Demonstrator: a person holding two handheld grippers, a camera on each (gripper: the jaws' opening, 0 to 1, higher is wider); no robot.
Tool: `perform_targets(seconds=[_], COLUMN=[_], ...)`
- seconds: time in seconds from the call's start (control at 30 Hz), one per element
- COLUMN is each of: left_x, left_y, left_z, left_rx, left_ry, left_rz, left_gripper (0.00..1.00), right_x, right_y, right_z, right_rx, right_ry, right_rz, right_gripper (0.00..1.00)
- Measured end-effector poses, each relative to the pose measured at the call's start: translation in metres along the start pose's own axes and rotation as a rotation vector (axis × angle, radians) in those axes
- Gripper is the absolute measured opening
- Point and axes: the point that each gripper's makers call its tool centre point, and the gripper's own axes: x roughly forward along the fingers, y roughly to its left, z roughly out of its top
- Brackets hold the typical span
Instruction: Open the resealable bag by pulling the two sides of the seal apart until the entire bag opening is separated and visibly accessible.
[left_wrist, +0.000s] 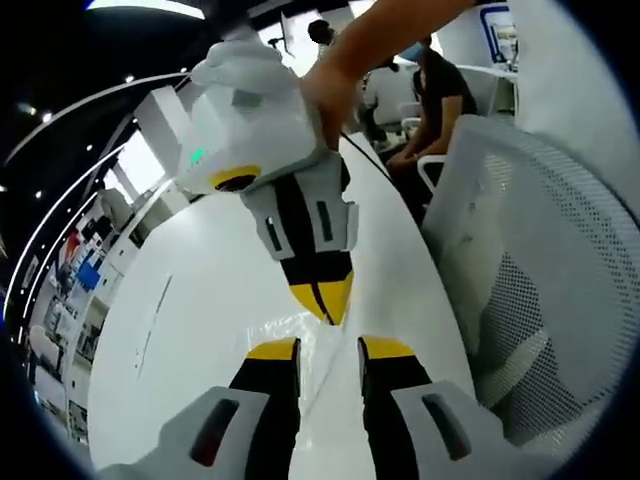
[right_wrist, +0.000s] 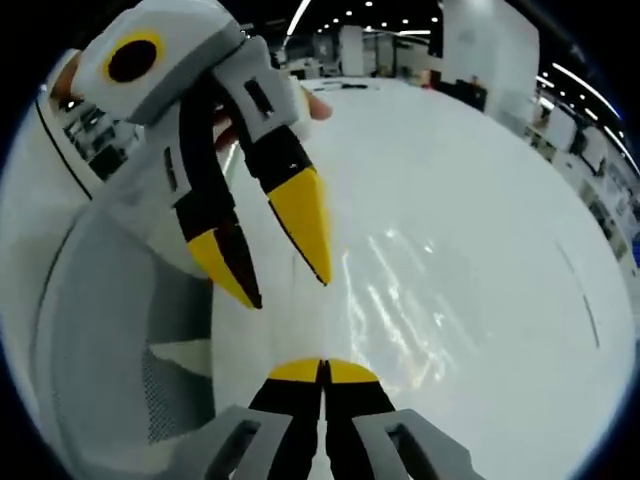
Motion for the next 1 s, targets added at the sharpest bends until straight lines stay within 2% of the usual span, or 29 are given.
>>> perform_targets(seconds=[0.3, 0.57, 0.63, 0.73, 0.9, 1.0], left_x=[0.004, 0.012, 0.013, 0.016, 0.018, 0.019], left_y=[-0.005, -0.003, -0.003, -0.004, -0.006, -0.003], left_z=[-0.011, -0.017, -0.021, -0.023, -0.029, -0.029], left_rx=[0.043, 0.066, 0.105, 0.107, 0.131, 0.122], left_ry=[0.059, 0.116, 0.142, 0.154, 0.178, 0.182], left_rz=[-0.011, 0.001, 0.001, 0.0, -0.011, -0.007], left_gripper=[0.13, 0.09, 0.05, 0.01, 0.0, 0.0], right_x=[-0.004, -0.006, -0.007, -0.009, -0.011, -0.014], right_y=[-0.002, -0.001, -0.001, -0.005, -0.014, -0.026], right_z=[0.007, 0.014, 0.015, 0.018, 0.021, 0.028], right_rx=[0.006, 0.021, 0.028, 0.047, 0.067, 0.029], right_ry=[0.002, -0.016, -0.021, -0.037, -0.057, -0.085], right_rz=[-0.007, -0.005, -0.008, -0.017, -0.06, -0.137], right_gripper=[0.0, 0.0, 0.0, 0.0, 0.0, 0.0])
